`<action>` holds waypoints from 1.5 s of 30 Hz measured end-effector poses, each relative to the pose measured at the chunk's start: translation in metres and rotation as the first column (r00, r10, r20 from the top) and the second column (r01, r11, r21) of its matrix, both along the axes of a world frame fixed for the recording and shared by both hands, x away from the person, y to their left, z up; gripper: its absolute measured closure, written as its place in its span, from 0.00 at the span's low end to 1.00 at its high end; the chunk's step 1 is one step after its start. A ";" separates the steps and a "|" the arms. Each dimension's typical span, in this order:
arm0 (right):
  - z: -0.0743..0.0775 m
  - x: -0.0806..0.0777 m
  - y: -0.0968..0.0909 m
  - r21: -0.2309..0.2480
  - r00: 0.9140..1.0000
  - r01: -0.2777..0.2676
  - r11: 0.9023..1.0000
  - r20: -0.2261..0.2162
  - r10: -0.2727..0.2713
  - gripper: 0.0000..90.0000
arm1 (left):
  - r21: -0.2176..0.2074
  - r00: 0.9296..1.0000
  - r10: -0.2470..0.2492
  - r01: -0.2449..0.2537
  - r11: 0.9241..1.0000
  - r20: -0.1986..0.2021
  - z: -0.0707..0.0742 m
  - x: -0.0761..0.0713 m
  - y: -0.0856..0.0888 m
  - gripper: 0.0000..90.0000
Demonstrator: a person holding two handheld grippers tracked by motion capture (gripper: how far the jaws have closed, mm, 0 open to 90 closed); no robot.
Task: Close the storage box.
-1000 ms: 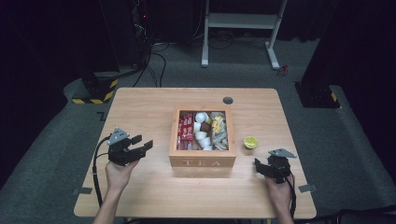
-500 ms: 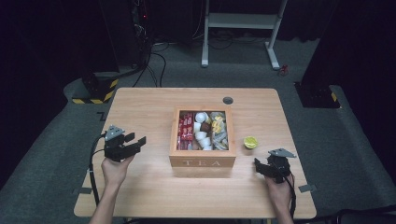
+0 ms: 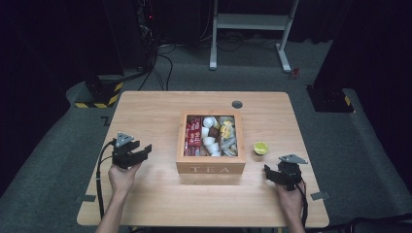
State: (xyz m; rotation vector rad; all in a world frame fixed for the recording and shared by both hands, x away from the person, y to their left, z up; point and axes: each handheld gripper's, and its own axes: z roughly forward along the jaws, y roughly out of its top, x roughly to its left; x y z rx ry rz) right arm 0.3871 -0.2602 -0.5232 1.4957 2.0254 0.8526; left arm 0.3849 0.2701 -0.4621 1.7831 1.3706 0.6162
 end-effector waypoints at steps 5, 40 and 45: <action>0.000 0.000 0.000 -0.001 1.000 -0.002 1.000 0.001 0.002 0.29 | 0.023 1.000 -0.009 0.009 1.000 -0.021 -0.012 0.001 -0.006 0.49; 0.000 0.000 0.000 0.001 1.000 -0.006 1.000 -0.001 0.006 0.29 | 0.119 0.996 0.056 -0.047 0.992 -0.075 -0.065 0.003 -0.037 0.40; 0.000 0.000 0.000 0.001 1.000 -0.006 1.000 -0.001 0.006 0.29 | 0.116 0.996 0.055 -0.046 0.992 -0.077 -0.066 0.002 -0.037 0.38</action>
